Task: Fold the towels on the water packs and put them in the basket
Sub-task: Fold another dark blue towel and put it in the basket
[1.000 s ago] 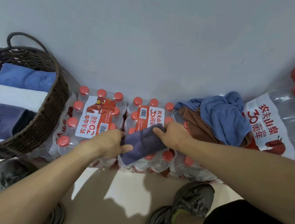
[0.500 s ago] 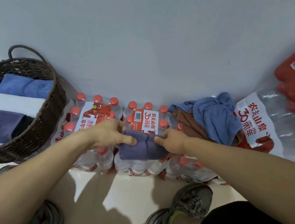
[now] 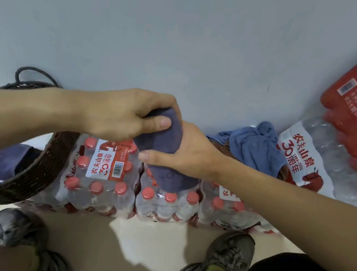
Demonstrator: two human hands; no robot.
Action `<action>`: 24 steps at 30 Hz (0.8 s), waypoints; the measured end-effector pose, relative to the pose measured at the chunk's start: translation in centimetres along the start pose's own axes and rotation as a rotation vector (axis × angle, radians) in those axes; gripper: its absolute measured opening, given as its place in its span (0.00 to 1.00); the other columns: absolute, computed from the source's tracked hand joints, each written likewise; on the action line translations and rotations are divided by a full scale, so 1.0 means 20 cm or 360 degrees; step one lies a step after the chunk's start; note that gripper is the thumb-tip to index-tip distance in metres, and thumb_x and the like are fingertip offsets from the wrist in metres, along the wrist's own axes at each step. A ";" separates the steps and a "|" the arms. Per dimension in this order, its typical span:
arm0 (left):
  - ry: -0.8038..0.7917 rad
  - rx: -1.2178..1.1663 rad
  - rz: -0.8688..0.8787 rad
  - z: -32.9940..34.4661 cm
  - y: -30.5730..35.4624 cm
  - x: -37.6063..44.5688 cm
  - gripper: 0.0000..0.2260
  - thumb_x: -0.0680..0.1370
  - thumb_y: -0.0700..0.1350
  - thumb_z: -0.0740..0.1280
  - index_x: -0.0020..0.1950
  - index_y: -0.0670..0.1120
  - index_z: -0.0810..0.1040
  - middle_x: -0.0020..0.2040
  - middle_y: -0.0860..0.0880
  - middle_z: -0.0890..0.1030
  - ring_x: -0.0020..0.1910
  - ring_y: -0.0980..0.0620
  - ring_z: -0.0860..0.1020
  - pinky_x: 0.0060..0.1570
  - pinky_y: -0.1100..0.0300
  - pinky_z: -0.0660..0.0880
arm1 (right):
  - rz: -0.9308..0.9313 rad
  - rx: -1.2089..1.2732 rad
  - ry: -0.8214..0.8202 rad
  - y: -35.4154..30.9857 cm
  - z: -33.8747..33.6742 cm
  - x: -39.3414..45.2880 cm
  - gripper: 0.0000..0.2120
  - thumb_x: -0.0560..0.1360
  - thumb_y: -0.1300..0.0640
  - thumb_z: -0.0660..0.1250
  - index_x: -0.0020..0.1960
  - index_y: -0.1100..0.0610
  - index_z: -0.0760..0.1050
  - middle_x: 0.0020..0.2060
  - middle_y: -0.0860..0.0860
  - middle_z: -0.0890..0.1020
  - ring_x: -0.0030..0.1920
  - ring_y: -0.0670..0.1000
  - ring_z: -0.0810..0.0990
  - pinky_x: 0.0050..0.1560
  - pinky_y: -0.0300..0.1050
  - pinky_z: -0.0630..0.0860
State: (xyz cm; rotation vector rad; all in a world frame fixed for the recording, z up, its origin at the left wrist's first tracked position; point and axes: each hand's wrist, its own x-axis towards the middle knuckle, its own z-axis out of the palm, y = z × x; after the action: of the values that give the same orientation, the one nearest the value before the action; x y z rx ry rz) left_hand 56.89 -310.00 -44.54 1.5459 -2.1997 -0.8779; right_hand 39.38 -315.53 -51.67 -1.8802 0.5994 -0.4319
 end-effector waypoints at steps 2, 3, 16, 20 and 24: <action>0.0170 -0.0103 0.0010 -0.04 -0.01 -0.07 0.11 0.81 0.54 0.57 0.56 0.54 0.76 0.49 0.56 0.82 0.49 0.57 0.80 0.49 0.59 0.76 | 0.0015 -0.0018 0.0066 -0.05 0.02 0.01 0.13 0.68 0.45 0.77 0.48 0.47 0.77 0.40 0.43 0.84 0.43 0.40 0.83 0.40 0.32 0.77; 0.0288 -0.0096 0.0025 -0.05 -0.04 -0.10 0.11 0.80 0.55 0.56 0.56 0.54 0.75 0.48 0.56 0.82 0.49 0.57 0.79 0.48 0.62 0.75 | 0.0000 0.0020 0.0080 -0.07 0.04 0.02 0.10 0.70 0.45 0.76 0.45 0.47 0.77 0.38 0.42 0.84 0.41 0.40 0.83 0.39 0.33 0.77; 0.0927 0.0174 -0.0222 -0.31 -0.38 -0.30 0.15 0.82 0.56 0.58 0.46 0.47 0.74 0.34 0.53 0.76 0.32 0.59 0.74 0.31 0.70 0.69 | -0.0080 -0.0636 0.0125 -0.35 0.21 0.35 0.22 0.79 0.38 0.57 0.50 0.56 0.77 0.43 0.49 0.83 0.45 0.49 0.81 0.46 0.48 0.76; 0.0504 -0.0185 -0.0331 -0.46 -0.53 -0.45 0.16 0.73 0.63 0.64 0.50 0.52 0.77 0.41 0.55 0.84 0.36 0.61 0.81 0.33 0.68 0.77 | 0.0017 -0.0627 0.0006 -0.36 0.30 0.50 0.19 0.77 0.37 0.62 0.45 0.54 0.75 0.39 0.45 0.80 0.37 0.42 0.77 0.39 0.38 0.73; 0.0370 -0.0692 -0.0683 -0.52 -0.87 -0.63 0.16 0.73 0.54 0.68 0.54 0.45 0.78 0.46 0.44 0.85 0.43 0.52 0.84 0.39 0.64 0.81 | 0.0383 -0.0326 -0.0215 -0.30 0.45 0.74 0.21 0.77 0.42 0.67 0.52 0.61 0.81 0.46 0.53 0.84 0.45 0.51 0.82 0.47 0.47 0.78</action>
State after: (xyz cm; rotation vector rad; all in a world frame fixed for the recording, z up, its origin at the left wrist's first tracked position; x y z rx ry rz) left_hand 80.12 -305.50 -46.61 1.8039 -1.4177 -1.1378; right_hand 57.61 -315.66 -49.12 -1.9811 0.7914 -0.0879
